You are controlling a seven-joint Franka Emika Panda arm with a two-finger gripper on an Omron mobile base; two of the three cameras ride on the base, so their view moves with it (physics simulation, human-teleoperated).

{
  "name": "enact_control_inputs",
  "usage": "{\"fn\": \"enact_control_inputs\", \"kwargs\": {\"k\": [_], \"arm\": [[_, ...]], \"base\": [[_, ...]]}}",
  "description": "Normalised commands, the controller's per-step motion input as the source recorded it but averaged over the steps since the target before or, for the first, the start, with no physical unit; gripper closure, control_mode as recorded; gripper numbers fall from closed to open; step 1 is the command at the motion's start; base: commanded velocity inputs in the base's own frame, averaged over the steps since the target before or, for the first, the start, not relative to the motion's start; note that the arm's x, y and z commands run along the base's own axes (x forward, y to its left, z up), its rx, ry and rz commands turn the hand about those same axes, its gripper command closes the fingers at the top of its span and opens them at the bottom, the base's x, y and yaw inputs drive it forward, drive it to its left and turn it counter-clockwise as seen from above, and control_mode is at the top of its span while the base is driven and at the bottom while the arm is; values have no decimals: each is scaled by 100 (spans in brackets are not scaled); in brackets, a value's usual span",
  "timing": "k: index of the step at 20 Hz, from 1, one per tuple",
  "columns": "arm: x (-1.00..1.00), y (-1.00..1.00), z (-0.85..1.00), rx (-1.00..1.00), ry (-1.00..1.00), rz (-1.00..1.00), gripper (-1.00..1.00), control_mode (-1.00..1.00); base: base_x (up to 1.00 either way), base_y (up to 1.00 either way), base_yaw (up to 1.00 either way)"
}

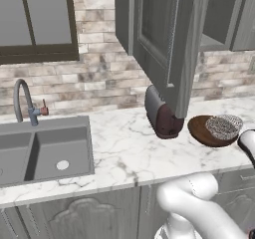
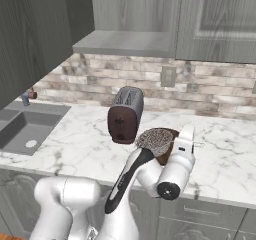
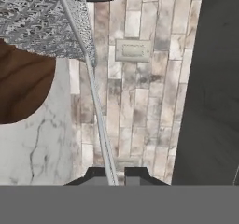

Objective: Open the cabinet and setup a tea strainer by placing it in the bowl upright.

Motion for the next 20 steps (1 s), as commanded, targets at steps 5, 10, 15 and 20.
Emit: {"fn": "enact_control_inputs", "kwargs": {"k": [5,10,15,20], "arm": [[48,-20,-9,-2,-5,0,100,-100],[18,-15,-9,0,-4,2,100,-100],[12,0,-27,0,1,0,100,-100],[11,-2,-25,0,2,0,100,-100]], "base": [[0,0,0],[0,0,0],[0,0,0],[0,0,0]]}}
